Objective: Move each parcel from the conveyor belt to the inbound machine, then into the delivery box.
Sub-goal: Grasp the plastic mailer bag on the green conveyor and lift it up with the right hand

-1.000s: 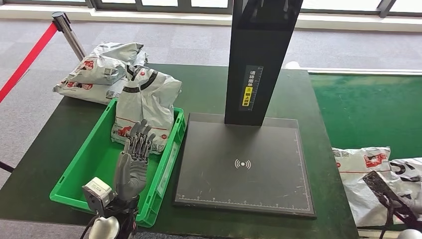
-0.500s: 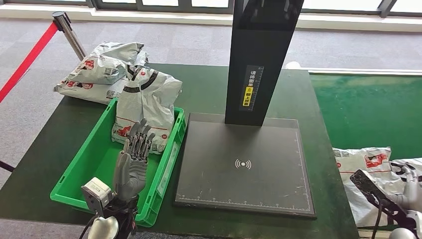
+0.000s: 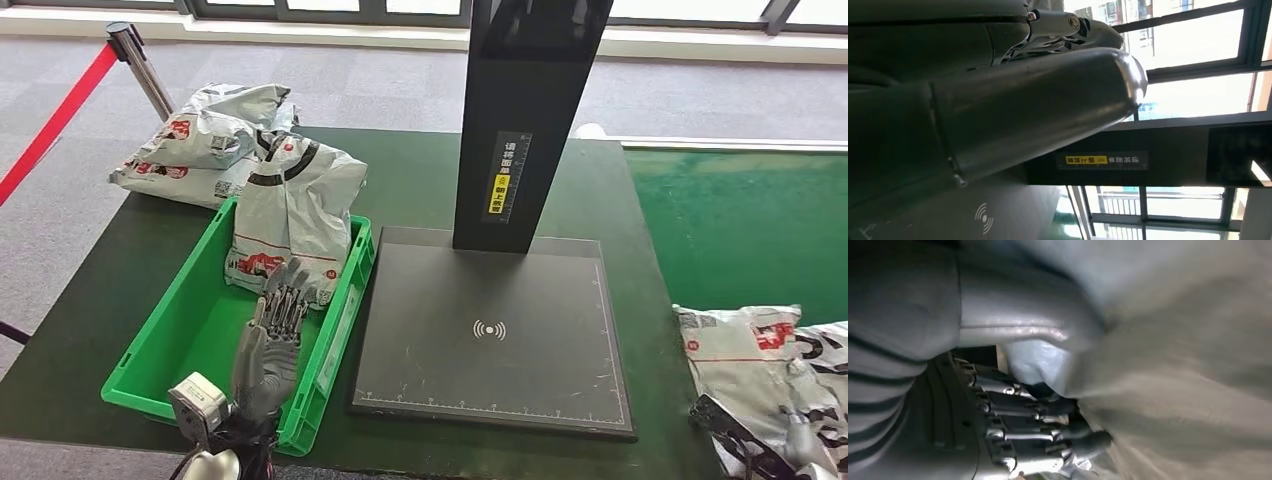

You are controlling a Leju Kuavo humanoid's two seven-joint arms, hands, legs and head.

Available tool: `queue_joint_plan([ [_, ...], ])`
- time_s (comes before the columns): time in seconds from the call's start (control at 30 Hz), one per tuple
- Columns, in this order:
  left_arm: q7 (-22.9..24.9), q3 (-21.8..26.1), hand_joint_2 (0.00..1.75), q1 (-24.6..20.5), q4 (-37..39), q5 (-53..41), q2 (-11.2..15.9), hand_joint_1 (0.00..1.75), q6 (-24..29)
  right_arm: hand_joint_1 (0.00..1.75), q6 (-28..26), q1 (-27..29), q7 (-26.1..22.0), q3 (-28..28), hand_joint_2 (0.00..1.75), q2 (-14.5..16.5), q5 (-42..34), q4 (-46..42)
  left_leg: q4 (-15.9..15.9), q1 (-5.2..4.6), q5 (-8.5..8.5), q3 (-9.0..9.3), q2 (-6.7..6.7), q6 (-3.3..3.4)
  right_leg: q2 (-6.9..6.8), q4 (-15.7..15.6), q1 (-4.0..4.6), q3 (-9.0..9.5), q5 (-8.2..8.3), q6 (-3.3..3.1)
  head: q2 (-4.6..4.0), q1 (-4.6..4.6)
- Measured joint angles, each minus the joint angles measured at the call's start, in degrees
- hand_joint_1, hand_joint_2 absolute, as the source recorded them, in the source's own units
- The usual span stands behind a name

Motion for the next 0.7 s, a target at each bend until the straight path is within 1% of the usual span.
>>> queue_joint_plan([
  [0.07, -0.7, -0.8, 0.00, 0.4, 1.4, 1.0, 0.0, 0.00, -0.2, 0.00, -0.5, 0.0, 0.3, -1.5, 1.75, -1.1, 2.2, 2.7, 0.0, -0.02, -0.05, 0.04, -0.02, 0.04, -0.02, 0.0, -0.01, 0.01, -0.07, 0.06, 0.00, -0.01],
  [0.17, -1.6, -2.3, 0.00, 0.8, 3.5, 2.9, -0.1, 0.00, 0.0, 0.00, 0.5, 0.5, 0.6, -5.1, 1.75, -3.2, 7.7, 5.6, 0.0, -0.06, -0.07, 0.00, -0.32, 0.12, -0.30, 0.0, -0.07, 0.11, -0.17, 0.18, 0.00, 0.01],
  [0.23, -0.9, -3.4, 0.00, 1.4, 4.3, 3.4, -0.1, 0.00, 1.1, 0.00, 2.2, 0.9, -0.1, -7.7, 1.75, -4.3, 12.0, 6.4, 0.1, -0.10, -0.09, -0.02, -0.29, 0.12, -0.26, 0.0, -0.12, 0.13, -0.15, 0.18, 0.00, 0.01],
  [0.33, 0.5, -4.7, 0.00, 2.4, 5.0, 3.5, 0.1, 0.00, 2.8, 0.00, 3.7, 1.7, -1.6, -11.4, 1.75, -4.7, 16.8, 7.0, 0.1, -0.13, -0.16, 0.01, -0.07, 0.14, -0.02, 0.0, -0.14, 0.08, -0.13, 0.16, 0.00, 0.01],
  [0.5, 0.2, -5.8, 0.00, 3.0, 6.0, 3.5, 0.4, 0.00, 3.2, 0.00, 3.5, 2.3, -3.0, -15.9, 1.75, -4.8, 19.3, 7.8, 0.0, -0.12, -0.17, -0.01, -0.07, 0.14, 0.04, 0.0, -0.13, 0.04, -0.13, 0.16, 0.00, 0.01],
  [0.6, -0.6, -5.9, 0.00, 3.0, 5.5, 3.5, 0.6, 0.00, 3.2, 0.00, 4.6, 2.7, -5.4, -17.4, 1.75, -5.0, 19.7, 6.6, 0.0, -0.13, -0.17, -0.02, -0.06, 0.13, 0.04, 0.0, -0.14, 0.04, -0.13, 0.16, 0.00, 0.01],
  [0.7, -0.7, -5.7, 0.00, 3.0, 4.0, 3.1, 1.1, 0.00, 2.6, 1.31, 6.7, 2.9, -8.1, -18.9, 1.75, -5.4, 19.2, 2.7, 0.0, -0.13, -0.16, -0.02, 0.00, 0.13, 0.09, 0.0, -0.14, 0.04, -0.13, 0.16, 0.00, 0.01],
])
